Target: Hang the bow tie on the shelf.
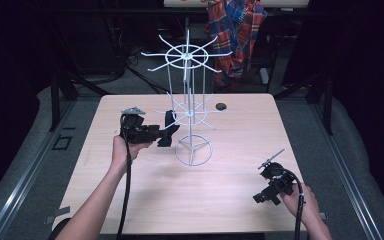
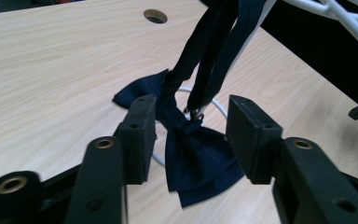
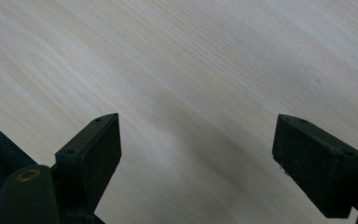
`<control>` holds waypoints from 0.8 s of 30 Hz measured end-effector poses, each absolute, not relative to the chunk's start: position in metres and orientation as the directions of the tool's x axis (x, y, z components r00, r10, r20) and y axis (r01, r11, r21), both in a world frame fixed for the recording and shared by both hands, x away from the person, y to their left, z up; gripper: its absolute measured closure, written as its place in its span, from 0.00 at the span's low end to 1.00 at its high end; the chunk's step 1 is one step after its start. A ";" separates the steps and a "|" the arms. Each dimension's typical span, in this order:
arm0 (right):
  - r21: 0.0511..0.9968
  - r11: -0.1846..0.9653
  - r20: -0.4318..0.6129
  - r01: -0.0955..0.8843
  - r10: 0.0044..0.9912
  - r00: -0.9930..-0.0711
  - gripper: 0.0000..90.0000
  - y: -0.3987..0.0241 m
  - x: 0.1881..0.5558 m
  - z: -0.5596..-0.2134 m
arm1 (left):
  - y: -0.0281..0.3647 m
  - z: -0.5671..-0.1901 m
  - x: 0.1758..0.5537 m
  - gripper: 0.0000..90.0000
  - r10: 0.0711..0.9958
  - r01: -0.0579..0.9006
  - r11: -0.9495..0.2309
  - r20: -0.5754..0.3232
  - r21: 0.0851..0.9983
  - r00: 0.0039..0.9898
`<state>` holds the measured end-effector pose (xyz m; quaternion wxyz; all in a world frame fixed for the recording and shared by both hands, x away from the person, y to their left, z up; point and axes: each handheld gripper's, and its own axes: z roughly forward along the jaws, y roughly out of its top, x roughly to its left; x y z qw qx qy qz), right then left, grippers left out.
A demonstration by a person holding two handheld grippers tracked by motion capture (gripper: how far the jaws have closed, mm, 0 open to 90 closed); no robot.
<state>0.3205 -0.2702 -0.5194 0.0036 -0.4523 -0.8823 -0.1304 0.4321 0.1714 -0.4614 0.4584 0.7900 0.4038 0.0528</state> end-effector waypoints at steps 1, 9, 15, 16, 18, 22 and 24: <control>0.232 0.551 0.134 0.802 0.799 -0.587 0.17 -0.270 0.320 -0.520 | 0.173 -0.461 0.432 0.53 0.690 0.594 -0.253 -0.288 0.764 0.664; 0.229 0.551 0.140 0.803 0.797 -0.587 0.17 -0.270 0.321 -0.520 | 0.185 -0.456 0.425 0.36 0.705 0.593 -0.269 -0.265 0.759 0.658; 0.220 0.557 0.139 0.801 0.795 -0.591 0.17 -0.271 0.320 -0.517 | 0.198 -0.452 0.418 0.30 0.718 0.585 -0.277 -0.240 0.762 0.653; 0.232 0.560 0.131 0.796 0.792 -0.596 0.17 -0.271 0.321 -0.517 | 0.202 -0.452 0.415 0.29 0.724 0.583 -0.278 -0.233 0.763 0.650; 0.231 0.556 0.132 0.798 0.795 -0.592 0.17 -0.271 0.321 -0.516 | 0.204 -0.451 0.413 0.28 0.728 0.582 -0.277 -0.229 0.765 0.646; 0.247 0.544 0.133 0.802 0.801 -0.584 0.17 -0.271 0.319 -0.515 | 0.212 -0.449 0.406 0.21 0.744 0.586 -0.272 -0.219 0.763 0.631; 0.233 0.544 0.128 0.806 0.804 -0.580 0.17 -0.271 0.319 -0.515 | 0.214 -0.449 0.402 0.19 0.751 0.587 -0.284 -0.205 0.758 0.628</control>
